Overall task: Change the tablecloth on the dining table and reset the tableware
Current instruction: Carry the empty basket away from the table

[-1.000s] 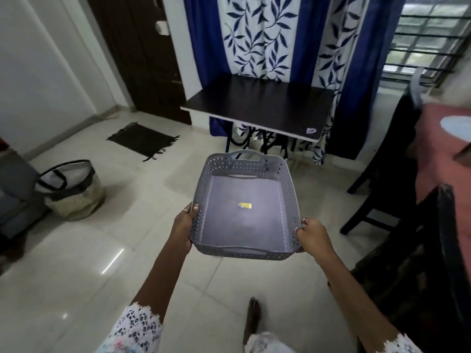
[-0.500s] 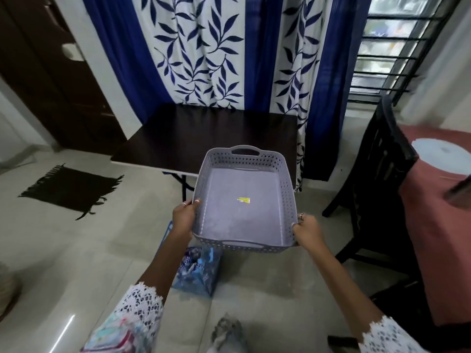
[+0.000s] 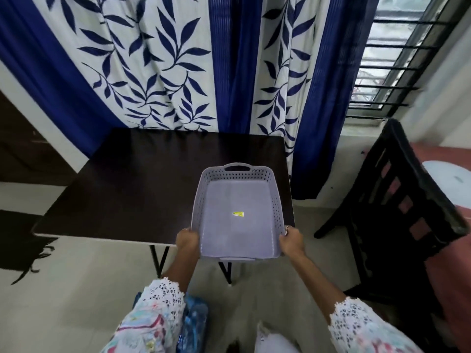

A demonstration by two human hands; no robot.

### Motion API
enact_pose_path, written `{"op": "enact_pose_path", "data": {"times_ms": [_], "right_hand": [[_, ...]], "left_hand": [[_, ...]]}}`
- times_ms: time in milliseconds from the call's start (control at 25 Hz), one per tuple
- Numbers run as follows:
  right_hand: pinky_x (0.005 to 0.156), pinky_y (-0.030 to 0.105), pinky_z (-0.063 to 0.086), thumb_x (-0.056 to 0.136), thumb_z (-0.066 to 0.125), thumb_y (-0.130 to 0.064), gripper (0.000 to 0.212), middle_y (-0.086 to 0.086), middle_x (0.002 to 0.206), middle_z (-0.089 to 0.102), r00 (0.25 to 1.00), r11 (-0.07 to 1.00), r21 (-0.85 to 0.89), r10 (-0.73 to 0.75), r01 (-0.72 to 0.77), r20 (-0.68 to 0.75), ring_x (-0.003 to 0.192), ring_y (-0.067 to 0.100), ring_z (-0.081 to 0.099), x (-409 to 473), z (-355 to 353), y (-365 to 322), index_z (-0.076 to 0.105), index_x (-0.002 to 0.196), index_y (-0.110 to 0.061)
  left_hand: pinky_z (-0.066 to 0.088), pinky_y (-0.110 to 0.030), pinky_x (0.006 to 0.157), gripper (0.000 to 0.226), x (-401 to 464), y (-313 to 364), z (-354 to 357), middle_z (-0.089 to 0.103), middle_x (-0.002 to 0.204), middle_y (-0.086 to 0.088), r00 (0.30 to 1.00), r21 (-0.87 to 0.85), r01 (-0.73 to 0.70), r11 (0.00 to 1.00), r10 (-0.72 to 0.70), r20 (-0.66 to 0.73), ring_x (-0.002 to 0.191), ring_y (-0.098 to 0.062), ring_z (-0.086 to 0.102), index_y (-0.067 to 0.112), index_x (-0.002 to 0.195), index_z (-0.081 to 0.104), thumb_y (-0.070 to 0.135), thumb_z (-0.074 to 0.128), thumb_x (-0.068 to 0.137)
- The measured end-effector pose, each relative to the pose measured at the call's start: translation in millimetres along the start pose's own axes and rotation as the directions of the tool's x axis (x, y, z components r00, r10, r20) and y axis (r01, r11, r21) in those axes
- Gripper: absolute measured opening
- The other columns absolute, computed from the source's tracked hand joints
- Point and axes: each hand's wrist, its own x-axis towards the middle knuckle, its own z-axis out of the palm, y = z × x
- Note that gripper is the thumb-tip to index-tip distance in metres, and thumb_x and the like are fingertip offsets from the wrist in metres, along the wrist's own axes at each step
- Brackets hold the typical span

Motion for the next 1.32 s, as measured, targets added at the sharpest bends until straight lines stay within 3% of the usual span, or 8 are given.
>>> {"op": "enact_pose_path", "data": {"times_ms": [280, 440, 560, 640, 800, 920, 1120, 1320], "right_hand": [[0.084, 0.039, 0.051, 0.085, 0.043, -0.003, 0.03, 0.018, 0.11, 0.066, 0.996, 0.995, -0.064, 0.084, -0.081, 0.036, 0.1, 0.036, 0.061, 134, 29, -37, 0.064, 0.106, -0.008], [0.085, 0.038, 0.049, 0.09, 0.041, -0.007, 0.029, 0.021, 0.114, 0.063, 0.992, 0.99, -0.066, 0.128, -0.127, 0.016, 0.103, 0.037, 0.06, 191, 34, -65, 0.06, 0.112, -0.005], [0.084, 0.038, 0.049, 0.093, 0.04, -0.008, 0.028, 0.022, 0.114, 0.063, 0.993, 0.987, -0.112, 0.115, -0.113, 0.011, 0.103, 0.037, 0.06, 225, 32, -85, 0.059, 0.113, -0.002], [0.086, 0.039, 0.049, 0.092, 0.039, -0.006, 0.029, 0.022, 0.115, 0.062, 0.995, 0.984, -0.148, 0.102, -0.102, -0.004, 0.105, 0.038, 0.059, 239, 31, -91, 0.059, 0.114, -0.002], [0.09, 0.042, 0.049, 0.092, 0.039, -0.004, 0.031, 0.024, 0.117, 0.061, 0.995, 0.974, -0.2, 0.102, -0.103, -0.013, 0.108, 0.04, 0.058, 242, 33, -92, 0.055, 0.118, -0.001], [0.09, 0.041, 0.048, 0.093, 0.04, -0.006, 0.029, 0.023, 0.118, 0.061, 0.998, 0.962, -0.267, 0.059, -0.059, -0.007, 0.11, 0.039, 0.058, 238, 33, -96, 0.051, 0.12, -0.001], [0.097, 0.04, 0.043, 0.097, 0.044, -0.026, 0.057, 0.02, 0.134, 0.049, 0.999, 0.976, -0.212, -0.051, 0.051, 0.002, 0.12, 0.035, 0.051, 216, 20, -94, 0.024, 0.147, -0.007], [0.09, 0.04, 0.048, 0.092, 0.052, -0.019, 0.033, 0.014, 0.122, 0.052, 0.924, 0.846, -0.423, -0.379, 0.325, -0.046, 0.109, 0.03, 0.053, 153, 0, -76, 0.055, 0.122, -0.005]], "left_hand": [[0.049, -0.039, 0.094, 0.031, 102, 62, 52, 0.064, 0.117, -0.019, 1.0, 0.055, 0.015, 0.998, -0.015, 0.01, 0.106, -0.033, 0.061, 0.0, 0.118, 0.063, 0.008, 0.049, 0.092], [0.055, -0.048, 0.079, 0.026, 154, 92, 82, 0.061, 0.079, -0.01, 0.995, -0.132, 0.091, 0.987, -0.084, 0.058, 0.069, -0.021, 0.055, 0.004, 0.113, 0.065, 0.013, 0.057, 0.091], [0.053, -0.042, 0.072, 0.027, 176, 112, 96, 0.057, 0.068, -0.01, 0.996, -0.159, 0.092, 0.983, -0.09, 0.016, 0.065, -0.02, 0.05, -0.001, 0.115, 0.065, 0.01, 0.056, 0.091], [0.048, -0.036, 0.071, 0.028, 183, 122, 103, 0.057, 0.069, -0.008, 0.997, -0.148, 0.073, 0.986, -0.077, -0.023, 0.07, -0.021, 0.052, -0.006, 0.115, 0.063, 0.008, 0.054, 0.092], [0.052, -0.053, 0.08, 0.029, 193, 128, 108, 0.058, 0.072, -0.001, 0.992, -0.198, 0.129, 0.972, -0.127, 0.021, 0.077, -0.022, 0.054, 0.004, 0.12, 0.063, 0.01, 0.053, 0.093], [0.051, -0.054, 0.084, 0.031, 194, 131, 108, 0.063, 0.088, -0.01, 0.994, -0.174, 0.112, 0.978, -0.112, 0.006, 0.083, -0.022, 0.055, 0.004, 0.123, 0.06, 0.009, 0.052, 0.094], [0.04, -0.04, 0.099, 0.041, 163, 140, 104, 0.056, 0.125, -0.028, 0.971, 0.123, -0.173, 0.977, 0.19, -0.147, 0.116, -0.039, 0.053, -0.005, 0.129, 0.051, 0.011, 0.057, 0.091], [0.05, -0.043, 0.074, 0.017, 84, 129, 107, 0.067, 0.096, -0.017, 0.741, 0.465, -0.598, 0.654, 0.671, 0.009, 0.087, -0.04, 0.061, 0.005, 0.091, 0.07, 0.015, 0.065, 0.078]]}}
